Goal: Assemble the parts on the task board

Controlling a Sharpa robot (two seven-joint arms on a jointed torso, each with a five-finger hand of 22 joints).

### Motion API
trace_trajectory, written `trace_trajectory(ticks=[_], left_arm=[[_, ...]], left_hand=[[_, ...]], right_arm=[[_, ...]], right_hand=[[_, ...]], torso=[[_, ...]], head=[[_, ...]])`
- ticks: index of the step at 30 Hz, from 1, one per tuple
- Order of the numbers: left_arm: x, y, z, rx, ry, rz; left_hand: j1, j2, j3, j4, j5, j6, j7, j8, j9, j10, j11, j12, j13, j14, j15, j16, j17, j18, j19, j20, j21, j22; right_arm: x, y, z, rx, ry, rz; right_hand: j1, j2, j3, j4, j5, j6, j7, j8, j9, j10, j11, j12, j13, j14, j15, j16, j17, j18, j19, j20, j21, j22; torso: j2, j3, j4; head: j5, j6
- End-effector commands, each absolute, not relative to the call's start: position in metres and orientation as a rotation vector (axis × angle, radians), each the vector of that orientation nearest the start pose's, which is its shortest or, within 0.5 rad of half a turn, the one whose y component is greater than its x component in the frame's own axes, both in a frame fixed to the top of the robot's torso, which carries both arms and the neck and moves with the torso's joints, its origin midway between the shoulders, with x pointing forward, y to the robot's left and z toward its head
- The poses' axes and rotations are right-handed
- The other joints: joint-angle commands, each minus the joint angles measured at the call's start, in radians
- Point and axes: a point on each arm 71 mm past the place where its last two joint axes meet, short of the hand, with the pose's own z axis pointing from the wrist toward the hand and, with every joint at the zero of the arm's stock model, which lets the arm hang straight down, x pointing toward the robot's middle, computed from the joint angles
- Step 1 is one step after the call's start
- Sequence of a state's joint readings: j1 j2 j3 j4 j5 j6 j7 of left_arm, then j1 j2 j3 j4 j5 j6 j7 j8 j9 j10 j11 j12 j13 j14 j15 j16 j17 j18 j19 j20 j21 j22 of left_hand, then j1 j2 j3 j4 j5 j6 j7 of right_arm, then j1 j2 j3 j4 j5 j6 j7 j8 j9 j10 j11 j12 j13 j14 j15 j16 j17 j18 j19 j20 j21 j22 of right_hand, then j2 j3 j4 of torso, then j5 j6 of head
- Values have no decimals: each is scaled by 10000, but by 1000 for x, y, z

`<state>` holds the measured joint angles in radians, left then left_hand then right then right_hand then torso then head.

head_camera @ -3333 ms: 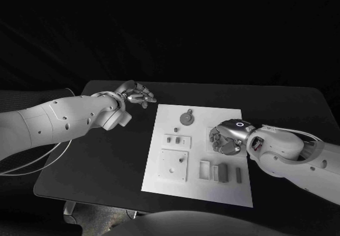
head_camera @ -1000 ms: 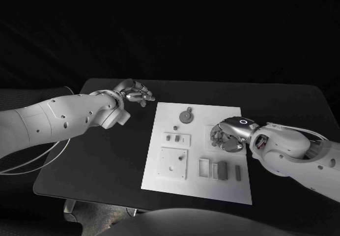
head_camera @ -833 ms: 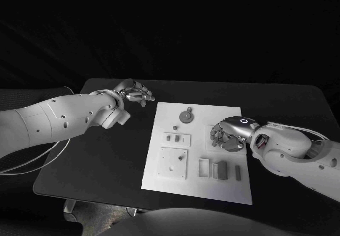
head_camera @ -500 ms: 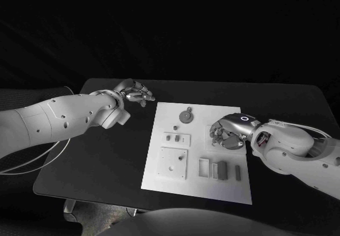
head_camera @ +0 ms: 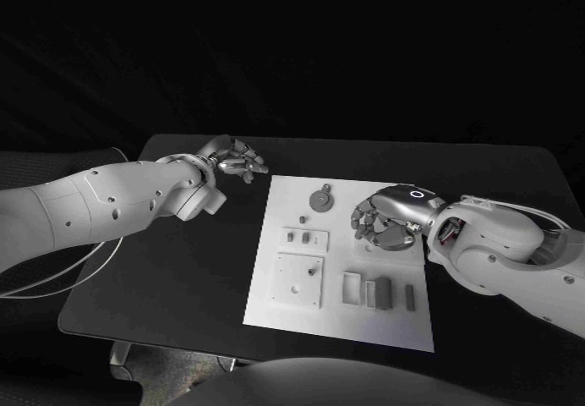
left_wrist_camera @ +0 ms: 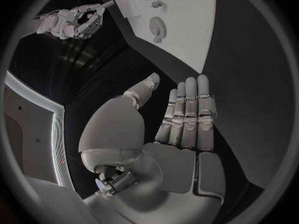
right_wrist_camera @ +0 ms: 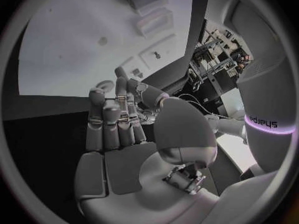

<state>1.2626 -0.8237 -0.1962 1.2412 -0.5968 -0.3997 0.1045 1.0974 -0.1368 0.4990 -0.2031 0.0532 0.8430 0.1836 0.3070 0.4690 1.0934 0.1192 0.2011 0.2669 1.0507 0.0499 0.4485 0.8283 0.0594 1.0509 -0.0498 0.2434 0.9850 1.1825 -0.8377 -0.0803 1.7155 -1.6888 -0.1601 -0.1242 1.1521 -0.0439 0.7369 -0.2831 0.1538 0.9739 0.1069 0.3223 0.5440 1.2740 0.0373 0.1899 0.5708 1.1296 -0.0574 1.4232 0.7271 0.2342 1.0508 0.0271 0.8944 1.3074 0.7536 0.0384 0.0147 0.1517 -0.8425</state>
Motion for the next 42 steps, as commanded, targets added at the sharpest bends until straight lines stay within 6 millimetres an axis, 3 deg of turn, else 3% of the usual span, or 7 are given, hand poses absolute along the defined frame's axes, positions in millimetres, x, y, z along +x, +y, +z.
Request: trace_trajectory(ticks=[1,12,17,20,24,28,42], left_arm=[[527,293,-219,-6669,16624,-8099],[529,289,-220,-6634,16635,-8123],[532,288,-221,-6627,16623,-8076],[533,286,-222,-6607,16642,-8090],[533,286,-224,-6619,16660,-8071],[533,287,-224,-6626,16652,-8043],[533,287,-224,-6622,16678,-8063]], left_hand=[[56,33,-4,33,15,-85,0,66,-10,33,64,-37,-10,80,-2,-66,19,143,66,9,-56,15],[56,38,-6,35,15,-89,2,67,-14,33,65,-43,-10,84,-2,-77,31,142,68,9,-60,19],[56,38,-8,35,15,-91,2,67,-15,32,66,-46,-10,86,-2,-82,37,142,68,9,-62,21],[55,40,-8,35,15,-92,3,67,-16,31,67,-48,-11,86,-2,-85,40,141,68,8,-63,21],[57,42,-8,34,15,-94,3,67,-18,29,68,-51,-11,87,-2,-89,43,142,69,8,-64,23],[59,42,-9,32,15,-96,3,67,-19,27,69,-54,-12,88,-2,-93,47,142,68,8,-66,24],[60,46,-12,31,15,-99,5,70,-23,27,71,-62,-12,92,-2,-107,62,141,69,8,-71,28]], right_arm=[[421,-118,-196,-5856,17281,7504],[409,-64,-194,-6829,16969,8602],[400,-40,-203,-7444,17081,8974],[395,-30,-210,-7672,17204,9153],[387,-23,-223,-7851,17453,9340],[383,-20,-234,-8027,17592,9312],[375,-17,-265,-8408,17942,9069]], right_hand=[[-90,51,66,-7,-33,230,171,69,128,55,18,-65,-13,0,-91,-55,-9,276,-10,-43,32,119],[-101,74,79,-7,-19,220,176,57,128,57,18,-83,-14,-1,-94,-65,-12,276,-11,-46,28,115],[-117,87,86,-15,7,208,181,43,127,55,20,-103,-16,-9,-93,-76,-14,276,-17,-46,20,112],[-125,93,88,-18,15,202,183,37,126,53,21,-112,-16,-13,-93,-81,-15,276,-21,-46,17,111],[-133,110,93,-25,26,192,187,27,126,49,23,-127,-18,-20,-91,-89,-16,276,-26,-46,11,108],[-136,114,95,-30,30,188,189,22,126,48,24,-135,-18,-23,-90,-93,-17,276,-28,-46,8,108],[-143,117,97,-40,42,186,191,16,129,53,25,-148,-17,-27,-90,-97,-15,276,-31,-47,5,107]], torso=[[-6,2,-1],[-10,-26,21],[-48,-55,22],[-50,-43,22],[-39,-34,32],[-31,-37,0],[-13,-10,5]], head=[[54,11],[259,18],[404,25],[451,42],[472,73],[575,31],[686,-77]])
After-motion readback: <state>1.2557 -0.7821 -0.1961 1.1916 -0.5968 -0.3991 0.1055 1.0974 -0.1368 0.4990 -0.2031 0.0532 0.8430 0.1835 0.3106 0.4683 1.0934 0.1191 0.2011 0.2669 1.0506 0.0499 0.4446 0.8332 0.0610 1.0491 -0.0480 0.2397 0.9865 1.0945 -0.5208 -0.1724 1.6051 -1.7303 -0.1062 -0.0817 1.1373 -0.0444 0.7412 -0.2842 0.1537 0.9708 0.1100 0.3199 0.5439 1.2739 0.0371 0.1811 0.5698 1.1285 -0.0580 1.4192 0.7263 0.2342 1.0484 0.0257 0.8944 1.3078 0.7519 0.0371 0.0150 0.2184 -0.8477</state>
